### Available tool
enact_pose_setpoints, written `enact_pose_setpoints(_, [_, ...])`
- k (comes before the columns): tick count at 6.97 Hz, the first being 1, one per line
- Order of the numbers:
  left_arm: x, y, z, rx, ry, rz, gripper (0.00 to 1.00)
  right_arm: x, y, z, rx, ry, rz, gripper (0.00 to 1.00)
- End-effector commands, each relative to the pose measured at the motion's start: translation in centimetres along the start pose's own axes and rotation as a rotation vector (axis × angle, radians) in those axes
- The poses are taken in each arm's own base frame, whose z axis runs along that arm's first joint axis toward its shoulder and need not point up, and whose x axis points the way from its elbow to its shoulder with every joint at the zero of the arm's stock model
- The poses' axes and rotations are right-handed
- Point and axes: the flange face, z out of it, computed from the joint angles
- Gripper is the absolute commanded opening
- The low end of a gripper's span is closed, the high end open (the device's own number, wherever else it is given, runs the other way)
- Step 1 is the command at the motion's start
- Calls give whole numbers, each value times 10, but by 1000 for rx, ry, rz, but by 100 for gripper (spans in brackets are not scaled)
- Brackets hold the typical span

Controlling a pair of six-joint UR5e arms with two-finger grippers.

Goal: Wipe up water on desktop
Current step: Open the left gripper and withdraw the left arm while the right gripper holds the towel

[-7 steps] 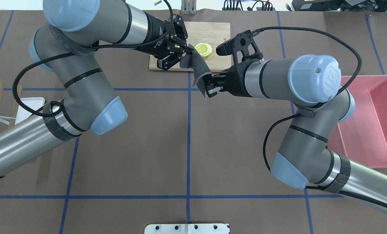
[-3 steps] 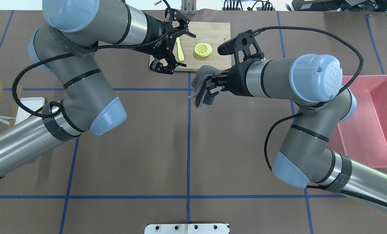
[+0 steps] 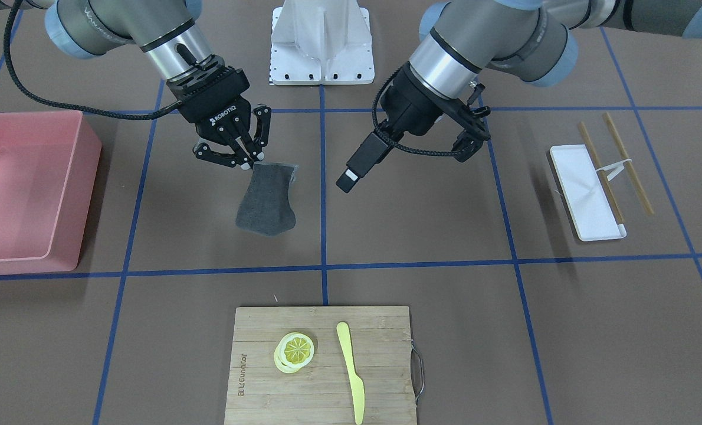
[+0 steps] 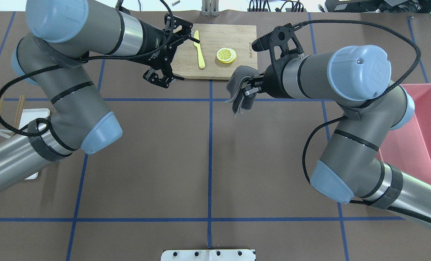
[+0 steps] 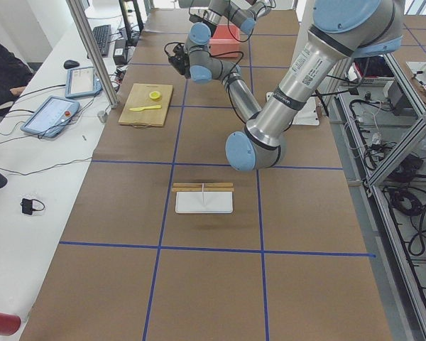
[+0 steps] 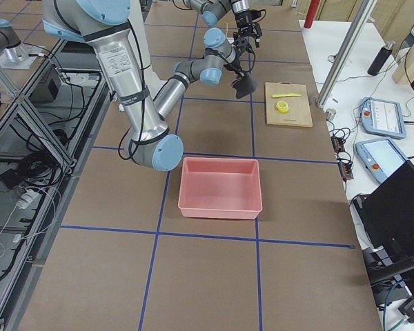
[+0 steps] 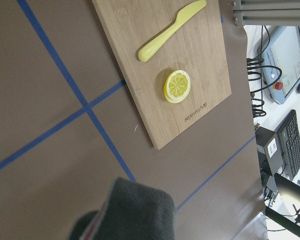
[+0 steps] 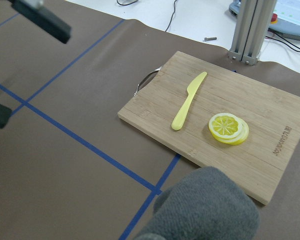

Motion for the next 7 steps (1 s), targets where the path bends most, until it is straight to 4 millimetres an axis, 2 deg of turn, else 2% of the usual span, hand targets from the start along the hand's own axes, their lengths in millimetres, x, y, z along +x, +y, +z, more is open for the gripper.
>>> enact_pose_setpoints(1, [-27, -41, -28, 80, -83, 361, 98, 29, -1, -2, -103, 110, 41, 0])
enact_pose_setpoints(3, [-16, -60, -68, 144, -202, 709, 98, 80, 1, -8, -218, 170, 112, 0])
enact_pose_setpoints(4, [-24, -87, -82, 166, -255, 860, 98, 102, -3, -12, -252, 205, 94, 0])
enact_pose_setpoints(5, [-43, -121, -97, 199, -302, 899, 98, 116, 3, -4, -319, 246, 40, 0])
enact_pose_setpoints(6, [-66, -155, -113, 238, -343, 850, 98, 124, 7, 5, -349, 263, 44, 0])
enact_pose_setpoints(7, [-77, -183, -135, 281, -361, 816, 98, 129, 12, 14, -371, 269, 47, 0])
